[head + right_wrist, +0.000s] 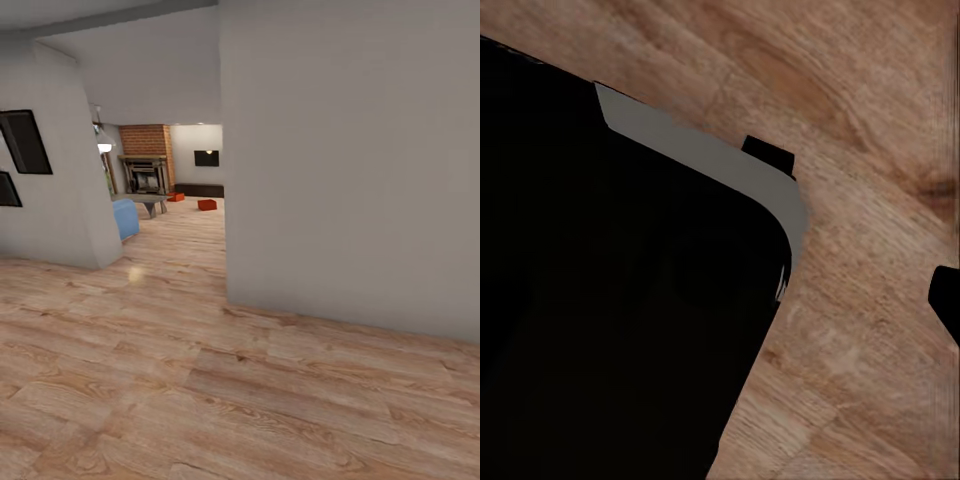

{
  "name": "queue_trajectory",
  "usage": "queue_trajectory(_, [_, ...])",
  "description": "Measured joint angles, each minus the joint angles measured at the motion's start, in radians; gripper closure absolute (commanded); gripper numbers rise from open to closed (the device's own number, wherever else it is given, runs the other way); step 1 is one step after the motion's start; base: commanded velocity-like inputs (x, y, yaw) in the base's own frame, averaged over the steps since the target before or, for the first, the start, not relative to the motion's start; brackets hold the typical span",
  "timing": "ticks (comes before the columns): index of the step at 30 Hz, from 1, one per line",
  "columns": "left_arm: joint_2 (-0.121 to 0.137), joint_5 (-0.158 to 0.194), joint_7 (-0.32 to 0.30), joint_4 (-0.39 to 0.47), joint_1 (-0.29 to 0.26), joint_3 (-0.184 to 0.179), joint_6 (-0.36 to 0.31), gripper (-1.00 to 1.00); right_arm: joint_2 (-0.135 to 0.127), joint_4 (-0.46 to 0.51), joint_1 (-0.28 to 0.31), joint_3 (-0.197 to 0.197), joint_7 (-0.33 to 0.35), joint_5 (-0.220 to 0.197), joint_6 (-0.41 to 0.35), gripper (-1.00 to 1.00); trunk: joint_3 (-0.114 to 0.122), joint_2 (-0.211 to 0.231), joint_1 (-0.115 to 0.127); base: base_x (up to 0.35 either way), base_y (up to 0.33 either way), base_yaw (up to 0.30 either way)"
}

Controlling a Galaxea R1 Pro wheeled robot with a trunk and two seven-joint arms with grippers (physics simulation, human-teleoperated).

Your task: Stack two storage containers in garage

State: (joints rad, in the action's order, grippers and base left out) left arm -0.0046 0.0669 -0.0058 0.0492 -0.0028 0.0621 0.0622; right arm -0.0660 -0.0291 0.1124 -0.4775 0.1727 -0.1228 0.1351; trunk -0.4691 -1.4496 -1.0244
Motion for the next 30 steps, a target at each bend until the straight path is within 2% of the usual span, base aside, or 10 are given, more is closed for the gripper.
queue_trajectory(30, [0.0, 0.0, 0.0, 0.0, 0.0, 0.0, 0.0, -1.0, 0.0, 0.0, 0.0, 0.0, 0.0, 0.0, -0.001, -1.0, 0.0, 0.0, 0.0, 0.322, 0.0, 0.269])
